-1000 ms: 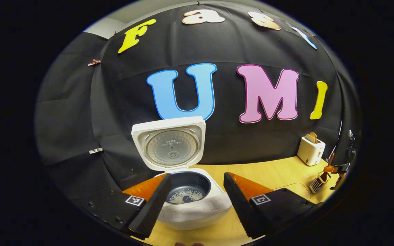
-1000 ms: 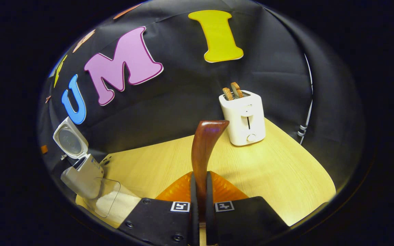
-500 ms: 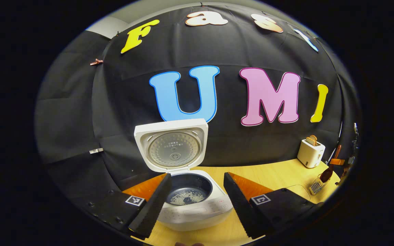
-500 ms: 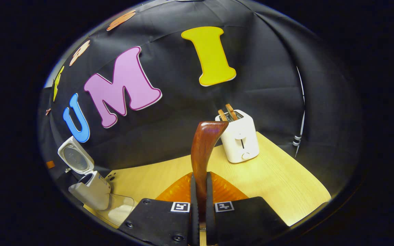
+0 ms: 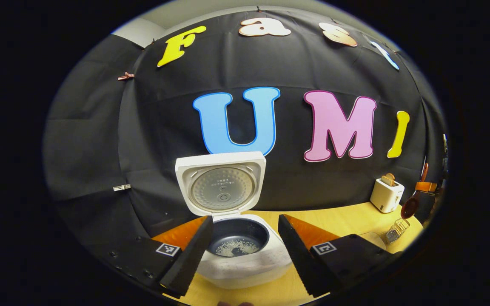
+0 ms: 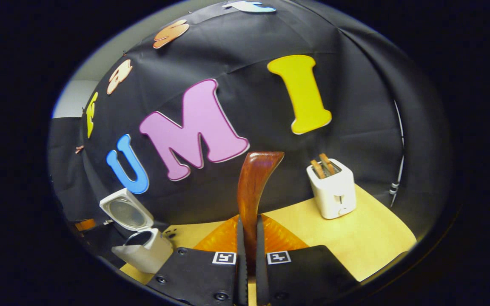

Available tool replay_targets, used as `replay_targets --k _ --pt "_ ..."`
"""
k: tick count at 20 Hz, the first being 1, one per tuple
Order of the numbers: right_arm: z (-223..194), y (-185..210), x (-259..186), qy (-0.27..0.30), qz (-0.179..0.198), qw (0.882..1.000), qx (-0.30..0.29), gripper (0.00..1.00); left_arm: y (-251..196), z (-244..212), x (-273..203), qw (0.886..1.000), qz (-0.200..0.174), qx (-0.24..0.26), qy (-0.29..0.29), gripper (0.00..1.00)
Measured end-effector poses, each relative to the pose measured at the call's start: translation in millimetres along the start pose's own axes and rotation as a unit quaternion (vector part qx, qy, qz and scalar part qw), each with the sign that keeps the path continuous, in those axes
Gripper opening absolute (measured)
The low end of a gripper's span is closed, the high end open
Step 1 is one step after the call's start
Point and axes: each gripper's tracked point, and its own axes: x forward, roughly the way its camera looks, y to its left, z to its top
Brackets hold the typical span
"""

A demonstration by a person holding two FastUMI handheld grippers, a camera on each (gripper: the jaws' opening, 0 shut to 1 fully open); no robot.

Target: Close the left gripper, press the button to open the rice cooker; take a wooden spoon from the chopstick holder with the right hand, scoop a spoonful of rice and pour it into the rice cooker, then put the wooden spoon back into the chopstick holder.

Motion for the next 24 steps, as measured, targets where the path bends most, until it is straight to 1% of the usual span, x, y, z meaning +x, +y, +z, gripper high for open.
replay_targets --k 4,9,10,12,15,17,19,24 --pt "-16.9 55.3 -1.3 0.014 0.034 0.999 -0.013 0.12 12.3 1.4 -5.4 1.000 0.001 -0.005 -0.006 0.97" --pt "-69.0 96.2 7.2 0.051 0.044 0.995 -0.069 0.11 22.0 -1.5 -8.2 1.000 -0.002 -0.008 -0.005 0.97" --pt "-82.9 100.5 10.6 0.060 0.042 0.994 -0.083 0.11 24.7 -2.8 -8.8 1.000 -0.002 -0.009 -0.004 0.96" --pt "-110.8 105.6 15.4 0.081 0.033 0.990 -0.115 0.11 28.3 -6.1 -10.2 1.000 -0.005 -0.010 -0.002 0.97" --pt "-149.6 109.0 25.7 0.111 0.016 0.980 -0.165 0.12 35.9 -7.7 -11.1 1.000 -0.006 -0.004 -0.002 0.97" --pt "-170.7 112.3 32.1 0.131 0.011 0.973 -0.188 0.12 40.5 -10.6 -10.5 1.000 -0.007 -0.006 -0.001 0.97" --pt "-188.0 114.8 40.8 0.146 0.006 0.967 -0.208 0.12 46.3 -14.4 -9.1 1.000 -0.006 -0.009 0.001 0.97" --pt "-213.8 108.5 55.7 0.171 -0.022 0.952 -0.253 0.12 63.3 -20.0 -5.1 1.000 0.001 -0.021 0.002 0.97"
